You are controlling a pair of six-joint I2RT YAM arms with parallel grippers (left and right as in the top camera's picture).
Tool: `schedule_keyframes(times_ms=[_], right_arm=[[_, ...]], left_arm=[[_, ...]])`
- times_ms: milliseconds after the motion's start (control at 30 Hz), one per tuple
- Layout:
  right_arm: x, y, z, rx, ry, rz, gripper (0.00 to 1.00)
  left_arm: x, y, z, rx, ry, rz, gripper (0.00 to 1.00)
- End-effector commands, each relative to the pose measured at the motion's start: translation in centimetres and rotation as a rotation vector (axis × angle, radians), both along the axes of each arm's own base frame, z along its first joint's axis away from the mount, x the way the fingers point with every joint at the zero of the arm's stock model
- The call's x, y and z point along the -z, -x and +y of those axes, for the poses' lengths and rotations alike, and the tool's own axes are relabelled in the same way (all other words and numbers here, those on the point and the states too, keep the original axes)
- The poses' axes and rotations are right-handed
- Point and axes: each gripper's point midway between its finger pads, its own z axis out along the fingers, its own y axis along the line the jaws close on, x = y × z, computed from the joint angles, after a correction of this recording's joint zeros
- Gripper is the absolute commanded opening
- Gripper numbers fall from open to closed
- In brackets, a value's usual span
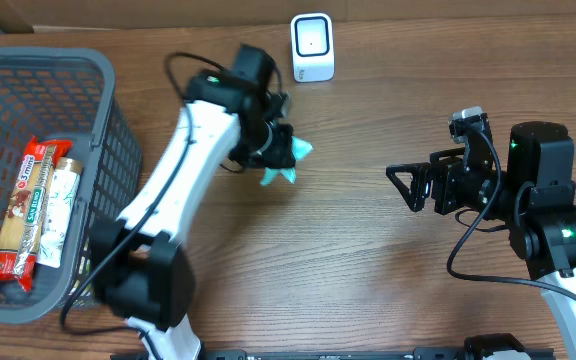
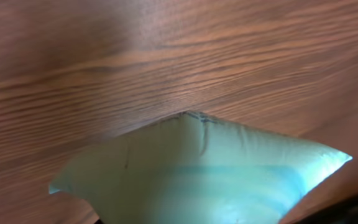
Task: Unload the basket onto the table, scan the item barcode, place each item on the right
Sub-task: 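Carry the wipes pack to the table center and release it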
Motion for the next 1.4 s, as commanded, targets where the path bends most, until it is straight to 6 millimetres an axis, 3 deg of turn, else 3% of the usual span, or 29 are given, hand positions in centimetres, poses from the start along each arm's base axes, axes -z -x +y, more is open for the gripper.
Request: schedule_keyframes(times_ms=[0,133,233,367,500,600,633,700,867,1100,1367], right_arm=[[-1.2,-0.2,0.2,-0.011,-0.001,-0.036,1.0],[-1.2,-0.2,0.2,-0.011,-0.001,-0.036,1.0],[-1.2,-0.2,0.2,-0.011,-0.001,-0.036,1.0],[-1.2,-0.2,0.2,-0.011,-0.001,-0.036,1.0],[-1.2,-0.2,0.2,-0.011,-0.001,-0.036,1.0],[-1.2,-0.2,0.2,-0.011,-0.001,-0.036,1.0],[-1.2,-0.2,0.2,-0.011,-0.001,-0.036,1.0],[-1.2,-0.2,0.2,-0.011,-0.001,-0.036,1.0],[-1.2,-0.2,0.2,-0.011,-0.001,-0.036,1.0],[-1.2,-0.2,0.2,-0.011,-0.001,-0.036,1.0],[-1.2,-0.2,0.2,-0.011,-0.001,-0.036,1.0]], left_arm=[[3.3,0.8,-1.3,0.009,-0.036,0.073,0.24],[4.8,0.9,-1.7,0.02,-0.057,0.103,0.52],[4.2,0.4,-1.0,-0.001,-0.057,0.089,0.59],[2.1,-0.8,0.2,-0.036,-0.06,0.048,0.59],[0.5,-2.0,0.8,-0.053,-0.066,0.003,0.5],[0.3,-2.3,0.6,-0.055,-0.06,-0.01,0.25],[0.4,-2.1,0.6,-0.066,-0.062,-0.001,0.12],[1.0,-1.4,0.3,-0.083,-0.07,0.029,0.04],[3.1,-0.1,0.1,-0.095,-0.11,0.068,0.04],[7.6,1.5,-0.1,-0.118,-0.124,0.102,0.04],[12.0,4.7,0.8,-0.131,-0.158,0.169,0.05]])
